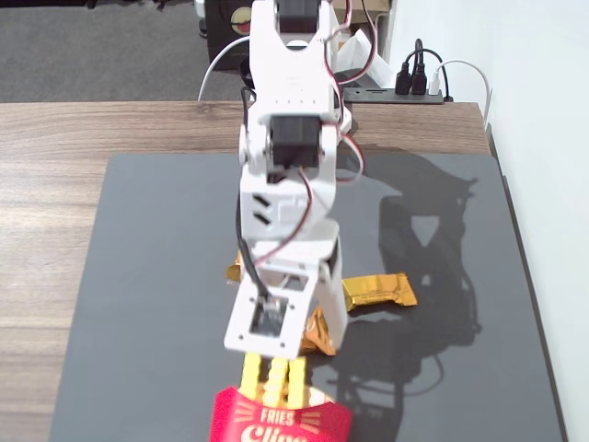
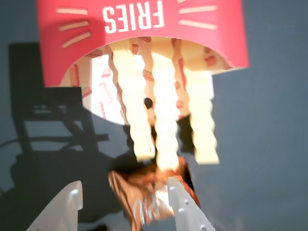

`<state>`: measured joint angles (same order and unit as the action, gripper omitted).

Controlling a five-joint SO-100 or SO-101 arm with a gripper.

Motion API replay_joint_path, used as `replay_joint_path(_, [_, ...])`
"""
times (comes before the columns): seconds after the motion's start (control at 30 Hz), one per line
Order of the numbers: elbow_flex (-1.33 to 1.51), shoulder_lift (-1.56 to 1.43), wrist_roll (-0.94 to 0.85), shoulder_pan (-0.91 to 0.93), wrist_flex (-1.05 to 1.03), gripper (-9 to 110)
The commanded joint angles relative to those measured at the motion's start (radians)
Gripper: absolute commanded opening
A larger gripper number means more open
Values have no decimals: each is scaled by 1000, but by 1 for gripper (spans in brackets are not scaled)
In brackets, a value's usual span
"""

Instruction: Grab a fry

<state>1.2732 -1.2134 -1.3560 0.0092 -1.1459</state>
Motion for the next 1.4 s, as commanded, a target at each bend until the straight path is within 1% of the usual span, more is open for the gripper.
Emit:
replay_joint_path(0.0, [-103,38,3,-12,12,23])
replay_joint_path(0.4, [-250,202,8,-38,14,23])
replay_joint_path(0.77, [-259,239,2,-25,9,22])
replay_joint_path(0.93, [-265,250,5,-21,14,8])
replay_joint_path(1.0, [-267,253,6,-23,14,6])
replay_joint_path(1.1, [-267,255,8,-25,14,1])
replay_joint_path(1.37, [-268,247,6,-28,-3,0])
